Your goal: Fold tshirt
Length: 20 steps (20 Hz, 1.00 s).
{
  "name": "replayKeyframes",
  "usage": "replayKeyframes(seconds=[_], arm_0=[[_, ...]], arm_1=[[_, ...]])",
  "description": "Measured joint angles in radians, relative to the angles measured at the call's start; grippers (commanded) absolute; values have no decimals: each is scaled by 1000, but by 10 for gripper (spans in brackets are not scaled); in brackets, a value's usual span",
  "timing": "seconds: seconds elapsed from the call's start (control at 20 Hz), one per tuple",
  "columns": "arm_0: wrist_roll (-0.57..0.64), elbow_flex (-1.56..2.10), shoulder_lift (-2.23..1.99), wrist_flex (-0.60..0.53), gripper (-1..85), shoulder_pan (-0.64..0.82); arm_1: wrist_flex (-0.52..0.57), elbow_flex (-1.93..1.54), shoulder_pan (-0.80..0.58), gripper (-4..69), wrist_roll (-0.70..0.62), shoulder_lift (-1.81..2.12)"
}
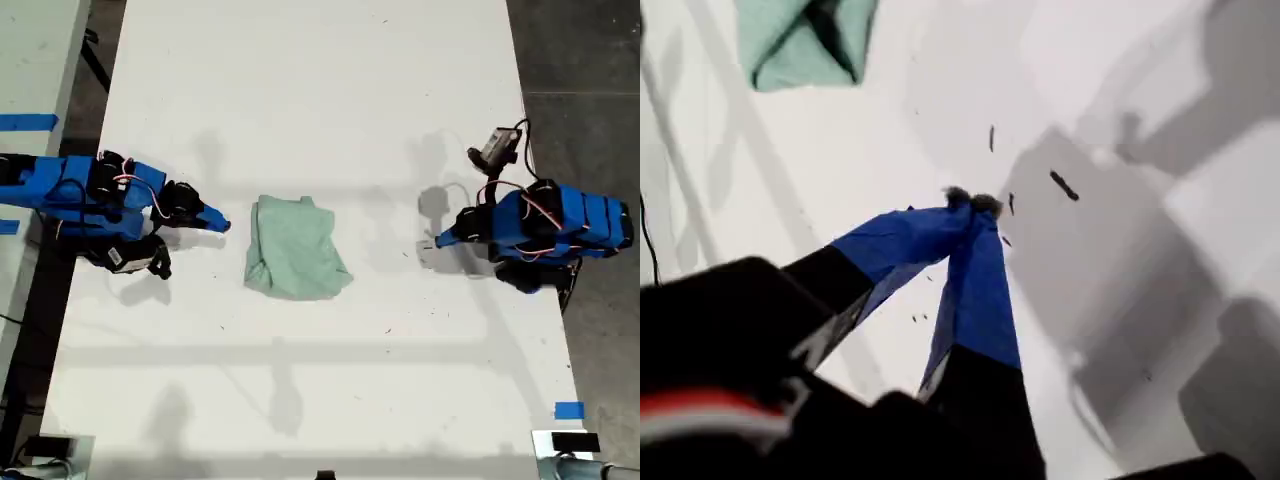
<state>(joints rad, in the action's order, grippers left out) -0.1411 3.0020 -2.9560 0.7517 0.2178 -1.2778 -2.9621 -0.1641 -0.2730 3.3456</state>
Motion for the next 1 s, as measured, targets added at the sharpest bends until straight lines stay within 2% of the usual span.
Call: replayKeyframes(seconds=[0.15, 0.25, 0.35, 0.4, 0.45, 0.5, 0.6, 0.65, 0.8, 0.85, 1.0], arm_0=[[18, 146, -247, 15, 1, 18], [29, 167, -491, 155, 7, 43], [37, 170, -538, 299, 37, 54], [37, 172, -538, 328, 54, 57], [37, 172, -538, 354, 111, 57], [37, 172, -538, 368, 121, 57], [37, 175, -538, 370, 146, 43], [37, 176, -538, 371, 199, 5], [20, 176, -538, 371, 197, -126], [35, 176, -538, 371, 197, -141], [41, 176, -538, 371, 197, -173]], arm_1=[[-2, -44, 25, -17, 63, 23], [-2, -46, 21, -17, 72, 23], [-2, -46, 12, -5, 63, 23], [-2, -46, 9, 2, 63, 23], [-2, -46, 6, 3, 60, 23], [-2, -46, 3, 4, 51, 23], [0, -44, 3, 5, -49, 23], [0, -44, 2, 5, -133, 23], [2, -51, 2, 3, -440, 25], [0, -52, 6, 3, -499, 25], [0, -57, 3, 2, -538, 25]])
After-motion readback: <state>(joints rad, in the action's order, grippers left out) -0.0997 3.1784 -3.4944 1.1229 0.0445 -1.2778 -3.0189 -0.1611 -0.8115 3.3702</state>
